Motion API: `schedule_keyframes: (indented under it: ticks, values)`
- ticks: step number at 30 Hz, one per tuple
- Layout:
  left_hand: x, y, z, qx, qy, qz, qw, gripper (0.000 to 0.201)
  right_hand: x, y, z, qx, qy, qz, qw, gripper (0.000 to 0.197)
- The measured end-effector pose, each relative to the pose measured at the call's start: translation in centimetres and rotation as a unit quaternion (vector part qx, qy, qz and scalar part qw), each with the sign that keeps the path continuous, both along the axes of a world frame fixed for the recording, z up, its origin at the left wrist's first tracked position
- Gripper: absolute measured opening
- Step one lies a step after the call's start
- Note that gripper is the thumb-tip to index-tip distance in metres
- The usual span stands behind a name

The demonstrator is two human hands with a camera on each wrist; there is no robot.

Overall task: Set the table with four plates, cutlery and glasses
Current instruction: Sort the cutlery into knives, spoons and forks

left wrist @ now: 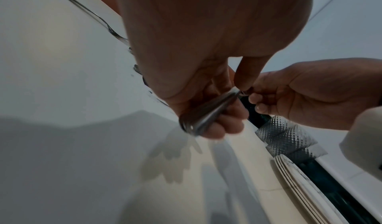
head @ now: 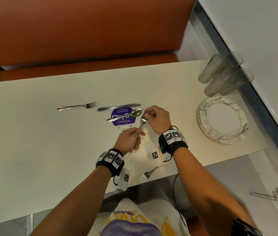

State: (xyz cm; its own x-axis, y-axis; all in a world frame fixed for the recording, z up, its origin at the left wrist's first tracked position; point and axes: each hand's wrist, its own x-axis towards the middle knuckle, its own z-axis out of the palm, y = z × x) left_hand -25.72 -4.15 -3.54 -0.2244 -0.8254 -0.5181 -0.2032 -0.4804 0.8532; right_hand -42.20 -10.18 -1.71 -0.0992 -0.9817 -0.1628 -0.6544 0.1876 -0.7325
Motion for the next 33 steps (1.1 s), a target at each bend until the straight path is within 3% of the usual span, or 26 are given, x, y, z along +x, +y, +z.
schedule_keyframes:
  ticks: [8, 13, 19, 22, 25, 27, 30, 33]
  values:
    - [-0.6, 0.6, -1.9, -0.028, -0.06, -0.004, 0.998, 0.031, -0.9, 1.5, -0.4, 0.018, -0.018, 0.002, 1.0, 0.016]
    - [-0.3, 1.2, -1.8, -0.031, -0.067, 0.035, 0.997, 0.029, -1.7, 3.1, -1.1, 0.037, 0.0, 0.015, 0.999, 0.018]
    - [-0.3, 3.1, -1.9, 0.008, -0.07, 0.124, 0.99, 0.028, -2.1, 5.9, -2.8, 0.112, 0.036, 0.116, 0.986, 0.017]
    - [-0.4, 4.7, -1.8, 0.025, -0.049, 0.186, 0.981, 0.027, -2.1, 7.4, -3.2, 0.146, 0.079, 0.225, 0.96, 0.025]
    - [-0.6, 6.5, -1.6, 0.04, -0.039, 0.241, 0.969, 0.025, -2.6, 8.8, -3.7, 0.211, 0.121, 0.314, 0.918, 0.016]
    - [-0.8, 7.5, -2.1, 0.049, -0.044, 0.272, 0.96, 0.025, -3.0, 9.7, -4.0, 0.231, 0.138, 0.358, 0.894, 0.028]
    - [-1.0, 9.4, -3.0, 0.063, -0.056, 0.32, 0.944, 0.027, -3.1, 10.8, -4.5, 0.189, 0.2, 0.428, 0.861, 0.035]
    - [-1.2, 11.2, -3.4, 0.061, -0.059, 0.352, 0.932, 0.029, -2.8, 11.2, -4.9, 0.153, 0.249, 0.47, 0.833, 0.02]
